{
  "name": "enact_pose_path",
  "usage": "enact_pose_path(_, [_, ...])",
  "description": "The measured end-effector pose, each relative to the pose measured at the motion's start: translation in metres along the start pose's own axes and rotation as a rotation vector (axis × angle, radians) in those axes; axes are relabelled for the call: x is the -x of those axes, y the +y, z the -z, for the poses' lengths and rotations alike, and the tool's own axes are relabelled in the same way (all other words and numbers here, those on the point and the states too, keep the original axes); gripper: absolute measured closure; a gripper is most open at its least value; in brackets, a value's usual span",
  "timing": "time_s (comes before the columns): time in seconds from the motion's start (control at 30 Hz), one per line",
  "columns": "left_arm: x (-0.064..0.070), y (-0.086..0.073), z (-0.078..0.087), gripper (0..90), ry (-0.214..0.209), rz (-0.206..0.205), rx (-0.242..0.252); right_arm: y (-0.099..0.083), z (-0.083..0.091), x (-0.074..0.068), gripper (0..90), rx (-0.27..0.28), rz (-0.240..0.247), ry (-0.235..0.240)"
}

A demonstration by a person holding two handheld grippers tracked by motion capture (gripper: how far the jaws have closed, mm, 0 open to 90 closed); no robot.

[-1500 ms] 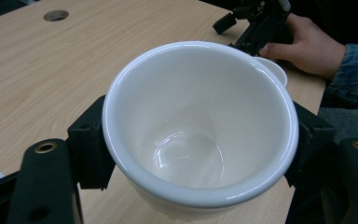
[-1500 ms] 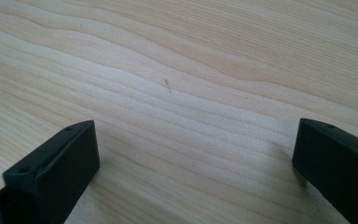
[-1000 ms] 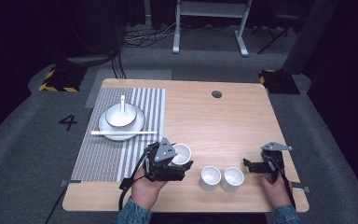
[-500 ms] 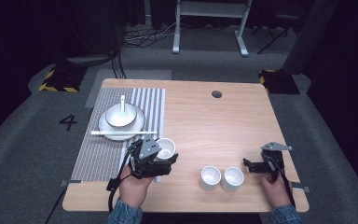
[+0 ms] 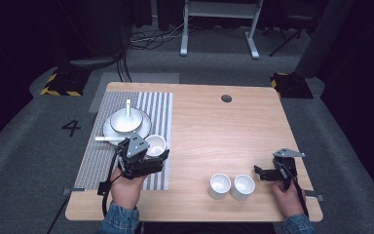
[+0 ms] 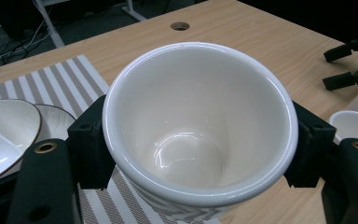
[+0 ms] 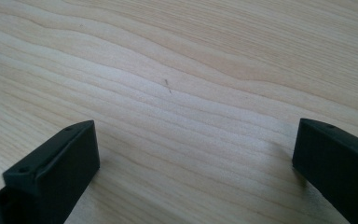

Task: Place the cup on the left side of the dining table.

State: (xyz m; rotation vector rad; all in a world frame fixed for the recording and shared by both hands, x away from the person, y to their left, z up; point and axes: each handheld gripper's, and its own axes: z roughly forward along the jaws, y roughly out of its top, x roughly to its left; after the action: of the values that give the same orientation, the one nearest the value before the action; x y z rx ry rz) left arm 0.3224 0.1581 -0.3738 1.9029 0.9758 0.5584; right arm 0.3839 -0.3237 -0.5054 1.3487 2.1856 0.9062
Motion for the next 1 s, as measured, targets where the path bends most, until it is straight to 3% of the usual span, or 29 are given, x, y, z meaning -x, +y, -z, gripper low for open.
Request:
enact_pose_path(0.17, [-0.012, 0.002, 0.0, 26.6, 0.035, 0.024, 0.014, 0.0, 0.0, 0.0, 0.5, -0.001, -0.002, 0.0])
enact_pose_path(0.4, [-0.027, 0.001, -0.005, 26.6, 0.1, 0.016, -0.001, 0.0, 0.0, 0.0, 0.5, -0.001, -0.002, -0.002])
enact_pose_path(0.67, [-0.042, -0.004, -0.009, 26.6, 0.116, 0.045, -0.011, 0.0, 0.0, 0.0, 0.5, -0.001, -0.002, -0.002])
enact_pose_path(0.83, [-0.056, -0.014, -0.019, 26.6, 0.127, 0.086, -0.058, 0.0, 0.0, 0.0, 0.5, 0.0, -0.002, -0.002])
enact_pose_path(1.0, [-0.062, -0.021, -0.027, 26.6, 0.125, 0.1, -0.096, 0.0, 0.0, 0.0, 0.5, -0.001, -0.002, -0.002])
